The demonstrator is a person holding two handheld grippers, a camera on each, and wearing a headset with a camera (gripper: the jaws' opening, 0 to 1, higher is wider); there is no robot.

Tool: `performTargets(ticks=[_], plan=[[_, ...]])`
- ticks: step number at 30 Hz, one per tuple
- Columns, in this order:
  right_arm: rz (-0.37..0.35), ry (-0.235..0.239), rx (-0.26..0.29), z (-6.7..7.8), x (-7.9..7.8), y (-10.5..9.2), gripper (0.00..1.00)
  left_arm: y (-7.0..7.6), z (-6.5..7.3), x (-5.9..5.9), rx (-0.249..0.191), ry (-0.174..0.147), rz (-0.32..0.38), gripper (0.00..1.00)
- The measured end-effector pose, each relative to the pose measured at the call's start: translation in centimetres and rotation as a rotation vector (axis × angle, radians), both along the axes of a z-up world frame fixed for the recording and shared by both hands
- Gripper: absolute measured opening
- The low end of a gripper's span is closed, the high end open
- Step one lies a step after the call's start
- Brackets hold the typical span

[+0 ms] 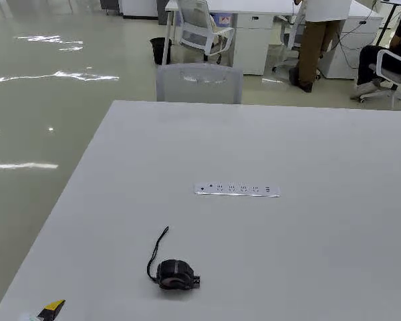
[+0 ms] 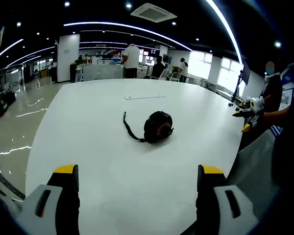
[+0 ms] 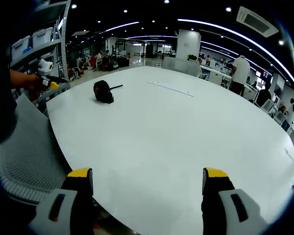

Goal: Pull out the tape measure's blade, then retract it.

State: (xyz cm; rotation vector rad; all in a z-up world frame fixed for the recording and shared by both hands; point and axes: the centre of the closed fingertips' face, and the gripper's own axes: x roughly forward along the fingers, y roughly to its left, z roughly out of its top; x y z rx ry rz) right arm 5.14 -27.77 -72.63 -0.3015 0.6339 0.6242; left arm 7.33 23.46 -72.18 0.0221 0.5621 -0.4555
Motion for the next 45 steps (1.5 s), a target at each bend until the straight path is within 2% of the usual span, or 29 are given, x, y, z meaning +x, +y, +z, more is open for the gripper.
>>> performTargets(ticks=[3, 11, 23, 28, 29, 35, 39, 45], plan=[[0.013, -0.001, 0.002, -0.1, 0.4, 0.3, 0.94, -0.5, 0.2, 0.1, 0.006, -0.002, -0.012, 0.99], [0.053, 0.0, 0.007, -0.5, 1.5, 1.7, 0.93, -1.6, -0.2, 0.8, 0.039, 0.01, -0.058, 0.99], [0.109, 0.0, 0.006, -0.1, 2.7, 4.1, 0.91, -2.5, 0.2, 2.5, 0.065, 0.01, -0.101, 0.99], [0.135, -0.002, 0.024, 0.1, 3.2, 5.6, 0.89, -3.2, 0.8, 3.2, 0.069, 0.003, -0.119, 0.99], [0.143, -0.001, 0.027, 0.1, 3.3, 6.0, 0.89, -2.9, 0.8, 3.4, 0.07, 0.003, -0.126, 0.99], [0.177, -0.008, 0.031, 0.4, 4.4, 7.5, 0.88, -3.7, 0.8, 4.5, 0.088, 0.004, -0.163, 0.99], [0.202, -0.019, 0.036, 0.9, 5.2, 8.9, 0.87, -4.6, 1.2, 5.0, 0.1, 0.005, -0.181, 0.99], [0.235, -0.025, 0.035, 1.0, 6.1, 10.1, 0.87, -4.5, 1.2, 5.5, 0.114, 0.009, -0.207, 0.99]])
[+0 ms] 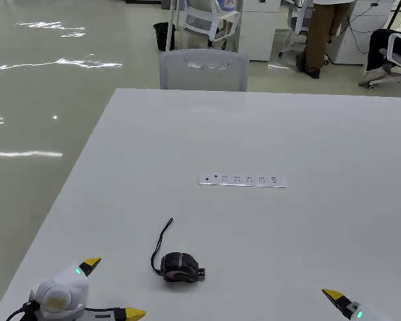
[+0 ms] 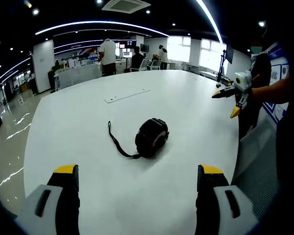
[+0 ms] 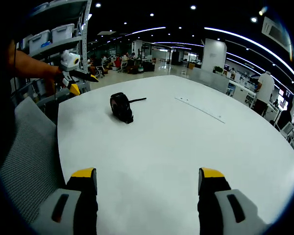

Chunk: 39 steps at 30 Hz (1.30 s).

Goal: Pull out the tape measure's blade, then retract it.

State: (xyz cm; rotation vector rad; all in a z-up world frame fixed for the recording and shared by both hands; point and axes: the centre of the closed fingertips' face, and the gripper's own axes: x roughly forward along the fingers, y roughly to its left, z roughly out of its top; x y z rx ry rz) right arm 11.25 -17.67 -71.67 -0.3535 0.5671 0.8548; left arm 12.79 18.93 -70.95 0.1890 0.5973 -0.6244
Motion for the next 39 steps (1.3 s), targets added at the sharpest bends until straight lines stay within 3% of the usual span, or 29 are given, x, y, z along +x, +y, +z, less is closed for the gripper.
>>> performTargets(ticks=[9, 12, 16, 24, 31, 33, 36, 39], plan=[[0.08, 0.014, -0.033, -0.5, 0.8, 2.0, 0.86, -0.8, -0.6, 0.8, 0.039, 0.011, -0.079, 0.96], [0.103, 0.012, -0.043, -0.5, 1.3, 2.6, 0.85, -1.7, 0.3, 1.3, 0.039, 0.008, -0.106, 0.94], [0.12, 0.013, -0.044, -0.4, 1.9, 3.4, 0.84, -2.5, 0.7, 2.1, 0.072, 0.01, -0.136, 0.95], [0.163, 0.006, -0.043, 0.0, 3.0, 5.2, 0.83, -3.5, 0.9, 3.6, 0.106, 0.021, -0.185, 0.95], [0.209, -0.009, -0.047, -0.1, 3.7, 7.3, 0.81, -5.1, 0.8, 4.1, 0.144, 0.038, -0.244, 0.95], [0.221, -0.012, -0.042, 0.1, 3.6, 8.2, 0.8, -5.1, 0.1, 4.2, 0.181, 0.061, -0.285, 0.95], [0.238, -0.01, -0.041, 0.0, 3.8, 9.2, 0.8, -5.0, -0.4, 5.5, 0.237, 0.053, -0.326, 0.94], [0.25, -0.008, -0.038, 0.0, 4.0, 10.0, 0.81, -5.5, -0.3, 6.4, 0.235, 0.044, -0.347, 0.92]])
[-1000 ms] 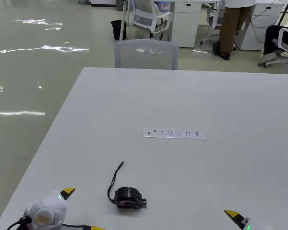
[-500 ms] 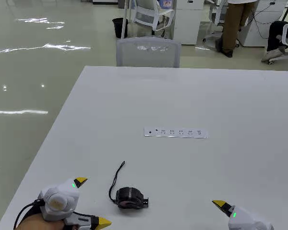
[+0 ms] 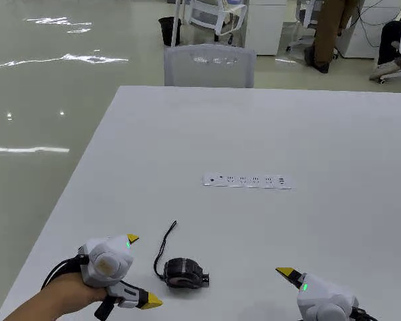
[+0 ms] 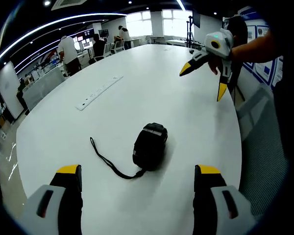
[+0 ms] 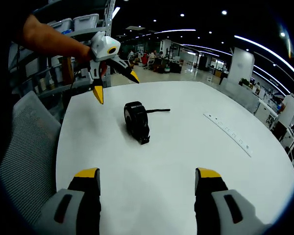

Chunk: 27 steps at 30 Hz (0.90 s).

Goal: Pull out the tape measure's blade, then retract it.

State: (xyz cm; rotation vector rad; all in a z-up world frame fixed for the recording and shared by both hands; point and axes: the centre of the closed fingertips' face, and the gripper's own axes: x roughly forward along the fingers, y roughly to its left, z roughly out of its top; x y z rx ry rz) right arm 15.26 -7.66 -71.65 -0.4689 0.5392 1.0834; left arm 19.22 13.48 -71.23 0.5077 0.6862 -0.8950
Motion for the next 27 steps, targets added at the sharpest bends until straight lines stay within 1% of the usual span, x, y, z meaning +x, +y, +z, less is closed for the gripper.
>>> performTargets(ticks=[1, 3, 4, 6, 8, 10, 14, 21, 22, 27], plan=[[0.006, 0.0, -0.002, 0.0, 0.1, 0.2, 0.81, -0.2, 0.0, 0.2, 0.002, -0.003, -0.009, 0.92], [0.035, -0.009, -0.023, -0.3, 0.2, 0.7, 0.82, -0.5, -0.4, 0.7, 0.018, 0.0, -0.031, 0.91], [0.046, -0.008, -0.031, -0.4, 0.3, 1.0, 0.83, -0.7, -0.8, 0.7, 0.043, 0.01, -0.072, 0.92], [0.058, -0.008, -0.037, -0.5, 0.5, 1.4, 0.83, -1.1, -1.2, 0.7, 0.083, 0.011, -0.128, 0.94], [0.073, -0.012, -0.045, -0.5, 0.9, 1.9, 0.83, -1.5, -1.6, 0.8, 0.136, 0.011, -0.18, 0.95], [0.086, -0.011, -0.045, -0.4, 1.2, 2.5, 0.83, -1.9, -2.0, 1.0, 0.171, 0.007, -0.229, 0.95], [0.124, -0.017, -0.064, -0.7, 1.6, 3.7, 0.82, -2.5, -2.6, 1.3, 0.218, 0.014, -0.277, 0.93], [0.18, -0.012, -0.084, -0.9, 2.2, 5.7, 0.81, -3.5, -2.3, 2.1, 0.228, 0.019, -0.305, 0.93], [0.191, -0.012, -0.09, -1.0, 2.3, 6.0, 0.8, -3.5, -2.4, 2.2, 0.231, 0.024, -0.311, 0.93], [0.237, -0.013, -0.116, -1.3, 2.6, 7.1, 0.79, -4.1, -2.4, 2.2, 0.242, 0.036, -0.343, 0.92]])
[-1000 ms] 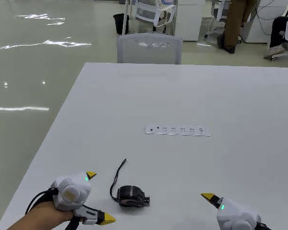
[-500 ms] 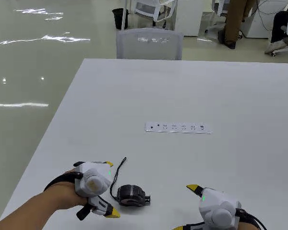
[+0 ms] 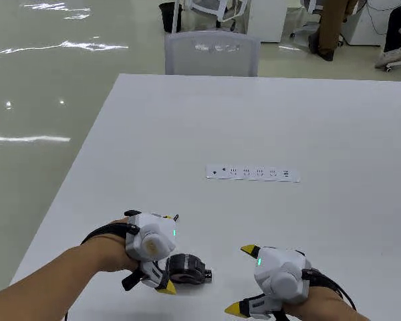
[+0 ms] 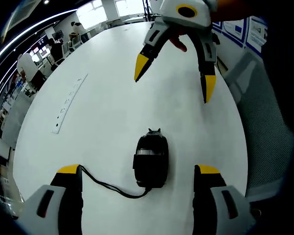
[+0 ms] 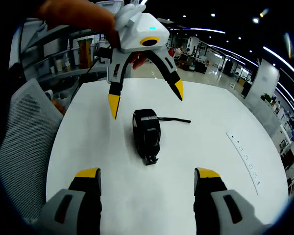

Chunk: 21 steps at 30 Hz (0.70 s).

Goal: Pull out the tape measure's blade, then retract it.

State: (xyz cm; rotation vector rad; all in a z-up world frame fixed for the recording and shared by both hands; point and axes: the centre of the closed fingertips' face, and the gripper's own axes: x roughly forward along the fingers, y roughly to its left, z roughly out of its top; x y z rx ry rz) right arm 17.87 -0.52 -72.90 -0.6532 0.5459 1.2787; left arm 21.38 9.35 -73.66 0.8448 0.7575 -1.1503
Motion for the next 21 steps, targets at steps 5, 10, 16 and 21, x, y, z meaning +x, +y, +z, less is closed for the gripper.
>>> performTargets(ticks=[5, 10, 16, 21], plan=[[0.056, -0.006, -0.038, -0.5, 0.6, 0.9, 0.78, -0.4, -0.6, 0.4, 0.022, 0.014, -0.028, 0.93], [0.088, -0.004, -0.048, -0.6, 1.1, 2.1, 0.74, -0.9, -1.2, 0.3, 0.037, 0.039, -0.053, 0.88], [0.129, 0.007, -0.061, -0.7, 1.5, 3.7, 0.66, -1.2, -2.0, -0.2, 0.061, 0.072, -0.083, 0.8], [0.148, 0.019, -0.079, -1.7, 2.1, 4.4, 0.62, -1.6, -2.1, -0.2, 0.057, 0.086, -0.091, 0.73]])
